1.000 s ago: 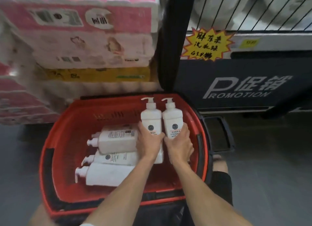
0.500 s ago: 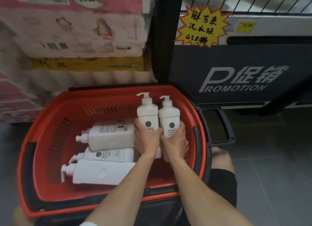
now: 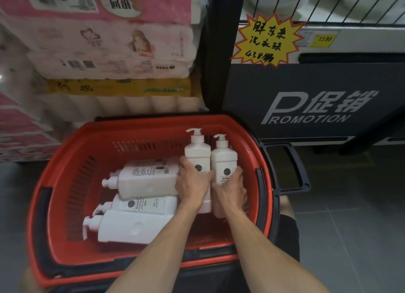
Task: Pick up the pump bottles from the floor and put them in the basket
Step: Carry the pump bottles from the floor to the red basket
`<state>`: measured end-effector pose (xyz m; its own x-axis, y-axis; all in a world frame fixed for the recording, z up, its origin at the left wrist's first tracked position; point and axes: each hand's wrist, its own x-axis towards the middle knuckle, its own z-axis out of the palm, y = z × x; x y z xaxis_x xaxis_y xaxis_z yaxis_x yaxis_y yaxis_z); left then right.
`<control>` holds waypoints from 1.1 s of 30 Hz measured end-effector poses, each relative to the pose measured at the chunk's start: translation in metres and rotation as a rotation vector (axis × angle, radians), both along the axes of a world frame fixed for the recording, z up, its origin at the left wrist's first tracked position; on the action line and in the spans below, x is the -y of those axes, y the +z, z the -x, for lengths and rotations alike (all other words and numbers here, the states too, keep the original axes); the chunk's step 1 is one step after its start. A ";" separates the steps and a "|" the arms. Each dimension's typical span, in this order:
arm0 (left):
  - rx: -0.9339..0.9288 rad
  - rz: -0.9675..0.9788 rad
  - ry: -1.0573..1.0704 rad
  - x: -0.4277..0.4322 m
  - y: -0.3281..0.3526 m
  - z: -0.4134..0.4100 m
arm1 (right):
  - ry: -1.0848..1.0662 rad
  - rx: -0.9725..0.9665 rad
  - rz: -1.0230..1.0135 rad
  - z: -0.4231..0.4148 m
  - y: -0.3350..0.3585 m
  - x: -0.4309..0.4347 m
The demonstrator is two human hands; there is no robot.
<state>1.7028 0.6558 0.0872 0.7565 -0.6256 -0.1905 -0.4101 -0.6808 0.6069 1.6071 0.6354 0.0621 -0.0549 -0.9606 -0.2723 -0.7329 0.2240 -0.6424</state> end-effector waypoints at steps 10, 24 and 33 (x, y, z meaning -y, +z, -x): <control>0.062 -0.149 -0.185 0.010 -0.008 -0.041 | 0.062 -0.081 -0.122 -0.003 -0.013 0.007; 0.155 -0.066 -0.390 0.015 -0.035 -0.086 | 0.182 -0.125 -0.044 -0.014 -0.027 0.019; 0.360 -0.175 -0.375 0.022 -0.056 -0.080 | 0.155 -0.075 -0.040 -0.022 -0.040 0.035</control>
